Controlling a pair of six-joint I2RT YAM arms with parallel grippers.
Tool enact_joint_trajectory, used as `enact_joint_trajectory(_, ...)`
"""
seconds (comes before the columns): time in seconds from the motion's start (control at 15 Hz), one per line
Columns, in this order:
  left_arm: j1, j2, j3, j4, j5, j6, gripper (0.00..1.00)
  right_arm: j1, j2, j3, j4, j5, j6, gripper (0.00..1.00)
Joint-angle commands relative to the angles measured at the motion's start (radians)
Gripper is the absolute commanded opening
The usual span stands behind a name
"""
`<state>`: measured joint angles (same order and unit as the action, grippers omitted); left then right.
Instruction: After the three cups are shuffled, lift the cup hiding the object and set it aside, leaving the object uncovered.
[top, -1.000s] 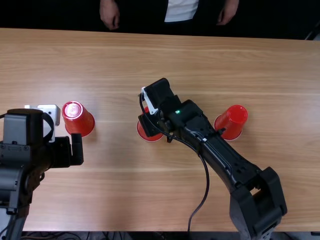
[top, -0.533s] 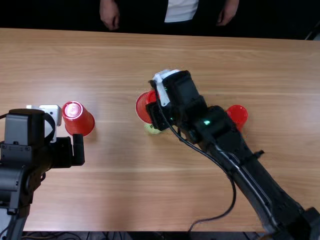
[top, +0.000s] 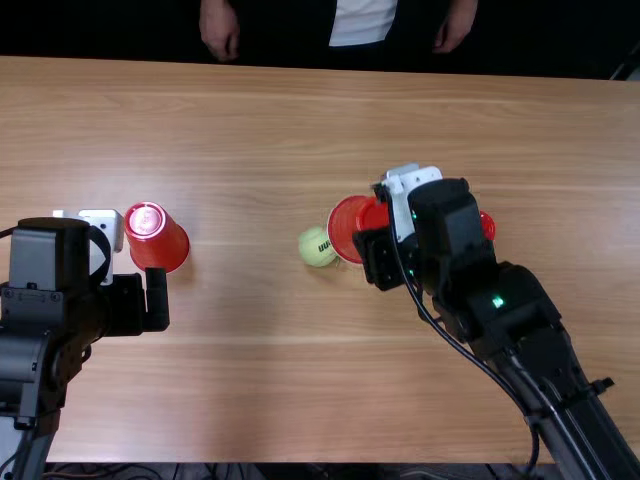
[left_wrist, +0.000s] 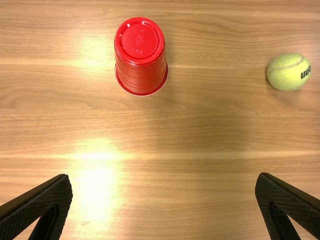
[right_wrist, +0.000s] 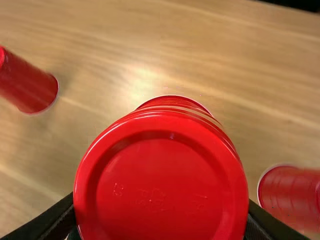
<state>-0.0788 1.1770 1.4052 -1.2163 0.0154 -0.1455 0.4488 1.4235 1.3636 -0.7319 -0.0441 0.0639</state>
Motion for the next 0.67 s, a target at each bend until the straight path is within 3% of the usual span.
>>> enact_joint_trajectory(0.0,-0.012,-0.013,-0.008,0.0,-0.004,-0.002,1.0,0.001,-0.047,-0.069,0.004,0.007,0.001,0.0)
enact_joint_trajectory(0.6,-0.01,-0.025,-0.009,-0.006,-0.006,-0.002,1.0,0.019,-0.072,-0.343,0.004,-0.002,0.002,0.0)
